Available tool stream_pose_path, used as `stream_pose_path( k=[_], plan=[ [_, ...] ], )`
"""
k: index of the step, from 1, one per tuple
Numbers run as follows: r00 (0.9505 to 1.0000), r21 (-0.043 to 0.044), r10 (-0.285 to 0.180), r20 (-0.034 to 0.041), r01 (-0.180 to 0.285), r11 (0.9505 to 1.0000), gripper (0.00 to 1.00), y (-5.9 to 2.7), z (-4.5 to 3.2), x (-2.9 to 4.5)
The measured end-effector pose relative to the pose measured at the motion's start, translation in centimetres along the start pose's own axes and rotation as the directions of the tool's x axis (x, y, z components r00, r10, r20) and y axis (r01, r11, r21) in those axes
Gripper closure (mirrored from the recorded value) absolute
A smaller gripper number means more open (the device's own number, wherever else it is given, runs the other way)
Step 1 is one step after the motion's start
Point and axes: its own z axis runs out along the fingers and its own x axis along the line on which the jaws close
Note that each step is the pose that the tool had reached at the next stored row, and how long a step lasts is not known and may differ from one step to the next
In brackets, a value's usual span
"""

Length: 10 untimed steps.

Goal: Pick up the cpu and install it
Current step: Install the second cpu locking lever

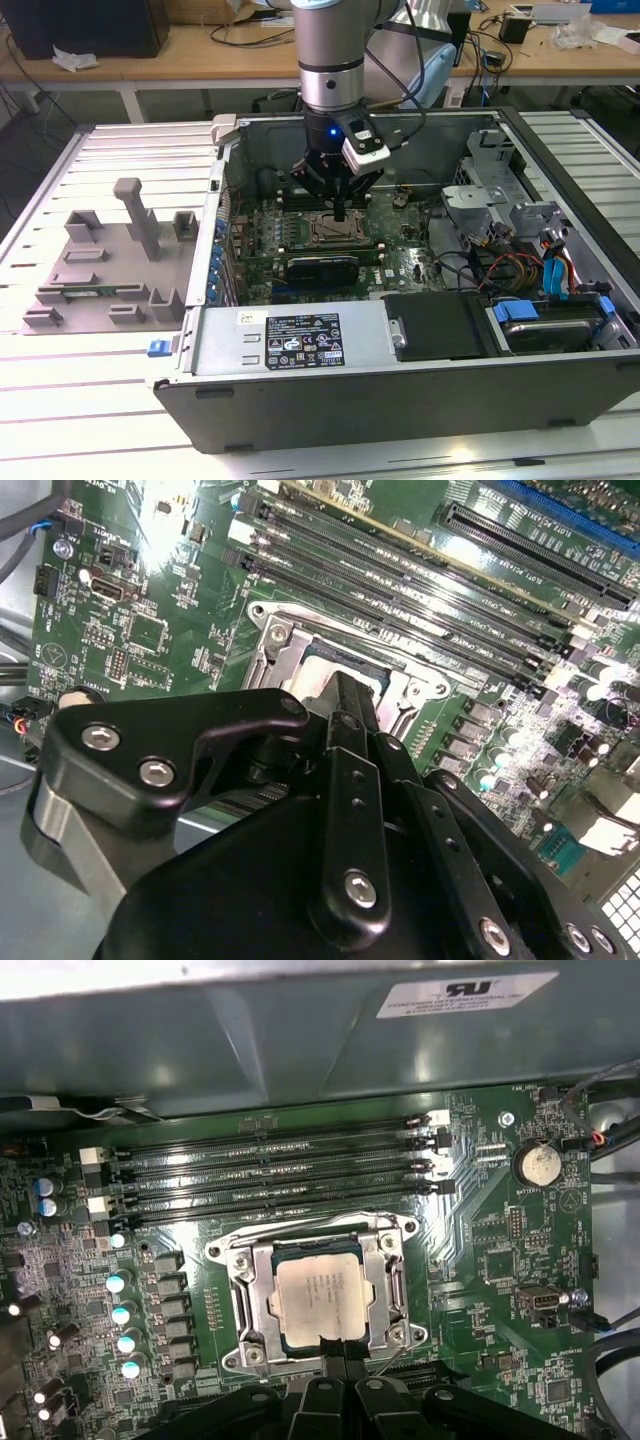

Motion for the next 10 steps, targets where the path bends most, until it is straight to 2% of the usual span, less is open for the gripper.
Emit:
stream_pose_path(
  k=[4,10],
  plan=[
    [1.0000,0.0003,0.000,-0.0001,0.000,1.0000,0.89,-0.04,-0.14,-0.02],
    [1.0000,0.0001,0.000,-0.0001,0.000,1.0000,0.89,-0.12,-0.90,-0.09]
  ],
)
